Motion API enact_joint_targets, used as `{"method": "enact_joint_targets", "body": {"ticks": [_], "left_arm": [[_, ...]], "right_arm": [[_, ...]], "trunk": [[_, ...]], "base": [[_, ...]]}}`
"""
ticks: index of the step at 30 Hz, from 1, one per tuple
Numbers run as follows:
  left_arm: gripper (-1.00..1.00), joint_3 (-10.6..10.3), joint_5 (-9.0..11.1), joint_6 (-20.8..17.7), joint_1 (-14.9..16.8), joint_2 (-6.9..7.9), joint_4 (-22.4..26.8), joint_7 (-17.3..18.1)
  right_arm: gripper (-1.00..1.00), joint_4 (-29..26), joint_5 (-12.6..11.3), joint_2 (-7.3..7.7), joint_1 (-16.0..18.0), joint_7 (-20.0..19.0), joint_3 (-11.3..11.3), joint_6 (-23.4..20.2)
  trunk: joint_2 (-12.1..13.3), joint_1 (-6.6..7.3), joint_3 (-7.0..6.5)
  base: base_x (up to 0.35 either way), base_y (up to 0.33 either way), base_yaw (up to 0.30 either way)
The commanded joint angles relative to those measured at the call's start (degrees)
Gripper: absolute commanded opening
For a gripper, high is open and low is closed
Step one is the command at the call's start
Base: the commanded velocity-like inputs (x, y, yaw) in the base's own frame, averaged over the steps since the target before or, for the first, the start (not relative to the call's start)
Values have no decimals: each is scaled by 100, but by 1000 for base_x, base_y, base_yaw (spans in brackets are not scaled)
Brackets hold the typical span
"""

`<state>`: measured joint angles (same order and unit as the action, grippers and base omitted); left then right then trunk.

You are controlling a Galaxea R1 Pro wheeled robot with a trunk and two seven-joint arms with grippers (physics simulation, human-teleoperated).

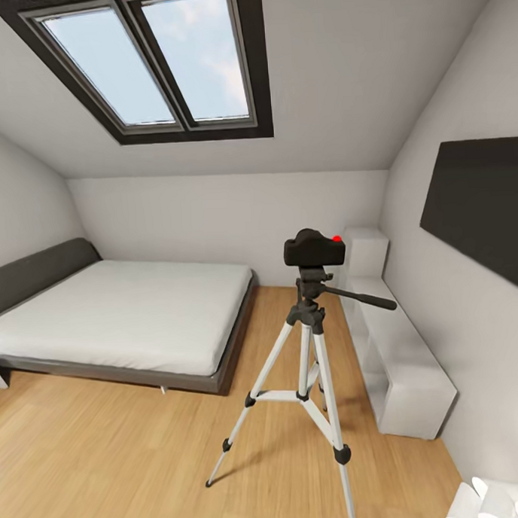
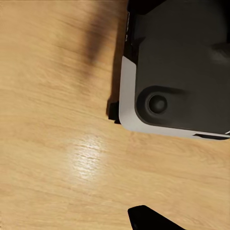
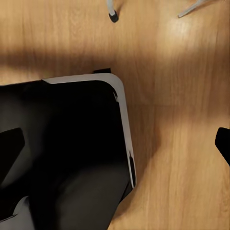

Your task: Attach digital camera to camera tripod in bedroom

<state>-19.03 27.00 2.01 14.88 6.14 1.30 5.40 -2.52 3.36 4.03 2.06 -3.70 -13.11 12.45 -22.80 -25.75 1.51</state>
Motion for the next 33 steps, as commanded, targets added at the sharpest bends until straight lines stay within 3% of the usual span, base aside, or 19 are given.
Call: {"method": "enact_joint_targets", "body": {"ticks": [1,14,33], "left_arm": [[100,-48,58,19,6,1,-7,23],[100,-48,56,19,6,1,-7,23],[100,-48,55,19,6,1,-7,23]], "right_arm": [[100,6,34,1,5,-25,-50,21],[100,6,35,3,5,-25,-49,4],[100,6,47,23,5,-25,-48,-52]], "trunk": [[-12,-4,4],[-12,-4,-105],[-12,-4,-123]], "base": [[0,0,0],[0,0,0],[0,0,0]]}}
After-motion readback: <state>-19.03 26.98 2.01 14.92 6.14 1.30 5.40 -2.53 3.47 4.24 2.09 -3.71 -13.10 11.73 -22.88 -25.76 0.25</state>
